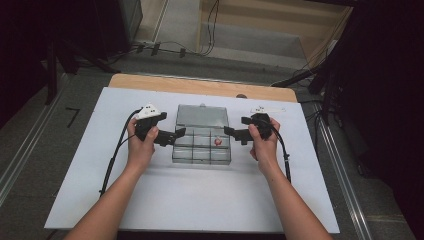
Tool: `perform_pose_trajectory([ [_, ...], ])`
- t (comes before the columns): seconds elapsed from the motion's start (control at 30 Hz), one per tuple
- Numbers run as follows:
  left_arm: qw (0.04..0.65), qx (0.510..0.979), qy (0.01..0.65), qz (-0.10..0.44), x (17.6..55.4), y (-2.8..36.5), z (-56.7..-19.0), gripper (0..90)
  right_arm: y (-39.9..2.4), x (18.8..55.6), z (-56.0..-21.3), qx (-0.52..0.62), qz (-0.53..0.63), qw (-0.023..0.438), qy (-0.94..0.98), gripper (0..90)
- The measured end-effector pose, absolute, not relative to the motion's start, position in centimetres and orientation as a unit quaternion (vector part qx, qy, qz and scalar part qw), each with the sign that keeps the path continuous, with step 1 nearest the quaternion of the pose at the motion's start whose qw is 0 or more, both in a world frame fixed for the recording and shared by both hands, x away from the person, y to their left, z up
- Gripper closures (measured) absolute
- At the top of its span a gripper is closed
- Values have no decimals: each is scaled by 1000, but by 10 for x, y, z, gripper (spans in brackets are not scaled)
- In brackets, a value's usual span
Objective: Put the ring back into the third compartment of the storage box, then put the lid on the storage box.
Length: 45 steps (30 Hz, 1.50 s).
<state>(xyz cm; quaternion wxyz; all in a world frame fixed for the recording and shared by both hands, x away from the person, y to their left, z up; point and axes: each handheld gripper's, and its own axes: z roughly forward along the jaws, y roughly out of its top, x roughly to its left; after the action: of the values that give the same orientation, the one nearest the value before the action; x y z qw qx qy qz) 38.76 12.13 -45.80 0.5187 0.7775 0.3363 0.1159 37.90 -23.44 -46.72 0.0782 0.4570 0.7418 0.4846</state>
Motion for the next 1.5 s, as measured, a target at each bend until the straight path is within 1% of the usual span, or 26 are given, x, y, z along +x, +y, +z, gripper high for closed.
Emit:
perform_pose_trajectory([
  [0.13, 523, 773, 342, 113, 394, 121, -455, 0, -235, 381, -469, 459, 484, 72, 741, 0],
  [0.33, 513, 776, 349, 115, 406, 111, -454, 0, -236, 386, -473, 470, 486, 64, 734, 0],
  [0.5, 516, 770, 361, 102, 417, 106, -455, 3, -238, 391, -473, 475, 480, 68, 735, 0],
  [0.63, 505, 772, 375, 94, 426, 103, -460, 11, -240, 396, -472, 480, 481, 63, 731, 0],
  [0.73, 498, 772, 386, 78, 432, 101, -463, 11, -242, 401, -471, 483, 482, 59, 728, 0],
  [0.8, 493, 773, 392, 80, 435, 99, -464, 14, -241, 404, -471, 484, 481, 59, 729, 0],
  [0.97, 478, 771, 413, 81, 442, 97, -467, 99, -239, 413, -473, 485, 481, 51, 729, 0],
  [1.27, 470, 760, 446, 46, 458, 97, -476, 143, -233, 426, -479, 492, 465, 39, 735, 0],
  [1.3, 470, 758, 451, 45, 460, 98, -477, 147, -232, 428, -480, 496, 466, 36, 732, 27],
  [1.43, 468, 749, 469, 31, 465, 100, -482, 165, -229, 435, -483, 512, 459, 27, 725, 43],
  [1.5, 464, 750, 470, 28, 467, 100, -484, 179, -227, 437, -485, 521, 452, 23, 724, 86],
])
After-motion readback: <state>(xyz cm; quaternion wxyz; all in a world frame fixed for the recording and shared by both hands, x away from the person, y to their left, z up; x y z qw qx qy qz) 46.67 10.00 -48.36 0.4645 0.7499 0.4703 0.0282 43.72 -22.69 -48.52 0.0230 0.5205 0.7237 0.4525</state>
